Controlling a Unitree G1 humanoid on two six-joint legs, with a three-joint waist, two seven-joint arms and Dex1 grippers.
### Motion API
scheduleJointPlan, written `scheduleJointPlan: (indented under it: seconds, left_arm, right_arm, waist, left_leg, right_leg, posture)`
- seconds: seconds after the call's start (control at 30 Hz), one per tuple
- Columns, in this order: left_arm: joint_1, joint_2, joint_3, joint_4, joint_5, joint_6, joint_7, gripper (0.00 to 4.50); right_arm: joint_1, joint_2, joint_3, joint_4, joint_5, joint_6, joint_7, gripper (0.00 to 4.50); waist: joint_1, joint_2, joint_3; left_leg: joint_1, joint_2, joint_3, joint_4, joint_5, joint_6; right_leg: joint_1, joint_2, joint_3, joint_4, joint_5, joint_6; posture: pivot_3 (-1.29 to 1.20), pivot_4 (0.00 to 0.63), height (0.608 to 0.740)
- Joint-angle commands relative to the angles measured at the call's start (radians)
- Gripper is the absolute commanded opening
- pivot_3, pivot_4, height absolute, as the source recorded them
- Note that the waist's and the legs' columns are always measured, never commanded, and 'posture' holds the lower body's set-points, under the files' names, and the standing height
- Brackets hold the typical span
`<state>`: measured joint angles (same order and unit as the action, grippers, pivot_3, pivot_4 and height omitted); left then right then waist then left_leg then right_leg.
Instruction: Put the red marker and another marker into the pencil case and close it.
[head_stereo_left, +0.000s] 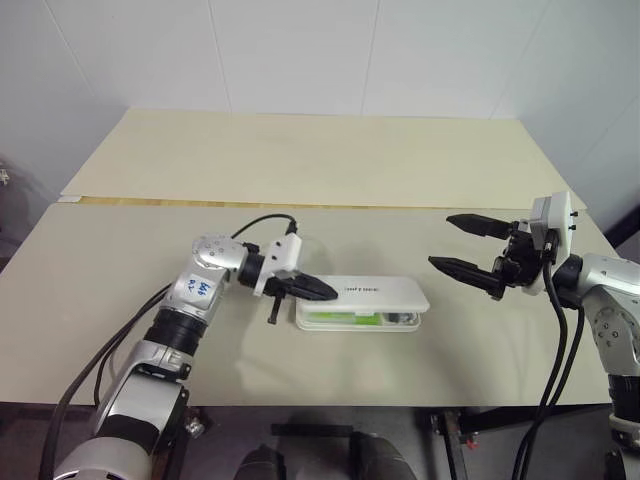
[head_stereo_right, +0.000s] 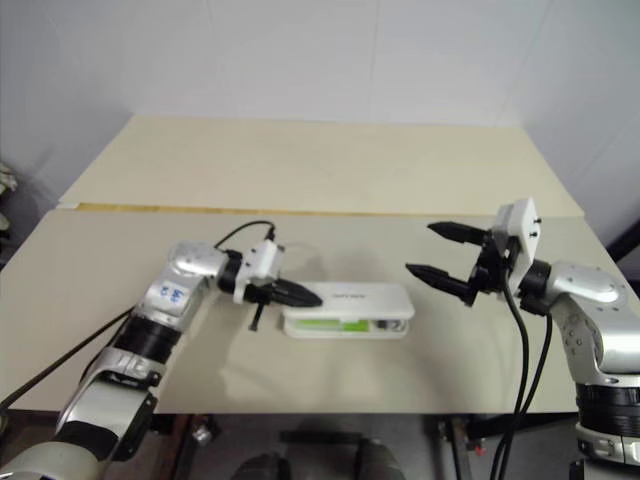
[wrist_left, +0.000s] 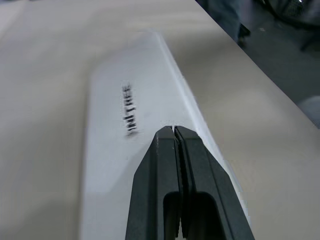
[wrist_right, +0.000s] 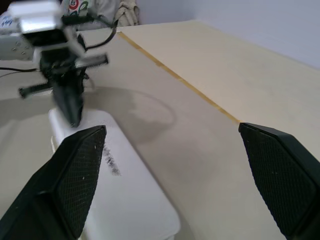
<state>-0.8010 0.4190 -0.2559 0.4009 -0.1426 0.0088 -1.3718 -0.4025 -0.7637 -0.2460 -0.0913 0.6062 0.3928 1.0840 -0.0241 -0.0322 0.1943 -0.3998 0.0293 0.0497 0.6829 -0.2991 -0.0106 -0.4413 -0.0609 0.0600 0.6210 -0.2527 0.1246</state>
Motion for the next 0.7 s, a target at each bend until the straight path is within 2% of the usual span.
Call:
scheduleJointPlan:
  seconds: [0.03,0.23,0.33,0.43,0.57,0.7]
  left_arm:
    - [0.017,-0.002,-0.045,-0.035,0.055,0.019,0.032,0.04]
    - [0.029,-0.011,-0.108,-0.034,0.141,0.065,0.109,0.04]
    - [0.038,-0.007,-0.122,-0.053,0.149,0.086,0.123,0.04]
    - [0.04,-0.005,-0.122,-0.074,0.143,0.106,0.131,0.04]
    - [0.032,-0.019,-0.051,-0.137,0.05,0.176,0.136,0.04]
    - [0.03,0.035,0.099,-0.236,-0.083,0.233,0.138,0.04]
  right_arm:
    - [0.007,-0.004,-0.032,-0.065,0.027,0.003,-0.023,4.5]
    - [0.023,0.018,-0.03,-0.126,0.053,0.019,-0.064,4.5]
    - [0.029,0.027,-0.029,-0.159,0.073,0.035,-0.078,4.5]
    - [0.032,0.03,-0.025,-0.174,0.086,0.046,-0.085,4.5]
    - [0.028,0.031,-0.008,-0.167,0.093,0.054,-0.075,4.5]
    - [0.001,0.018,0.049,-0.111,0.048,0.014,-0.004,4.5]
  waist:
    - [0.0,0.0,0.0]
    - [-0.001,0.0,0.0]
    - [-0.002,0.001,0.0]
    - [-0.002,0.001,-0.001]
    - [-0.002,0.001,-0.001]
    - [-0.007,0.001,0.0]
  left_leg:
    - [0.0,0.0,0.0,0.0,0.0,0.0]
    - [0.002,0.0,0.0,0.0,0.0,0.0]
    - [0.013,0.0,-0.001,-0.001,0.0,0.0]
    - [0.015,0.0,-0.001,-0.001,0.0,0.0]
    - [0.014,0.0,-0.001,-0.001,0.0,0.001]
    - [0.01,0.001,-0.002,-0.001,0.0,0.001]
  right_leg:
    - [0.0,0.0,0.0,0.0,0.0,0.0]
    - [0.001,0.0,0.001,-0.001,0.0,0.0]
    - [0.013,0.0,0.0,-0.006,0.0,0.0]
    - [0.017,0.0,0.0,-0.007,0.001,-0.001]
    - [0.017,0.0,0.0,-0.009,0.003,0.0]
    - [0.013,0.0,0.0,-0.009,0.003,0.0]
  posture:
    - [0.0,0.15,0.74]
    - [0.0,0.15,0.74]
    - [0.0,0.15,0.74]
    - [0.0,0.15,0.74]
    - [0.0,0.15,0.74]
    - [0.0,0.15,0.74]
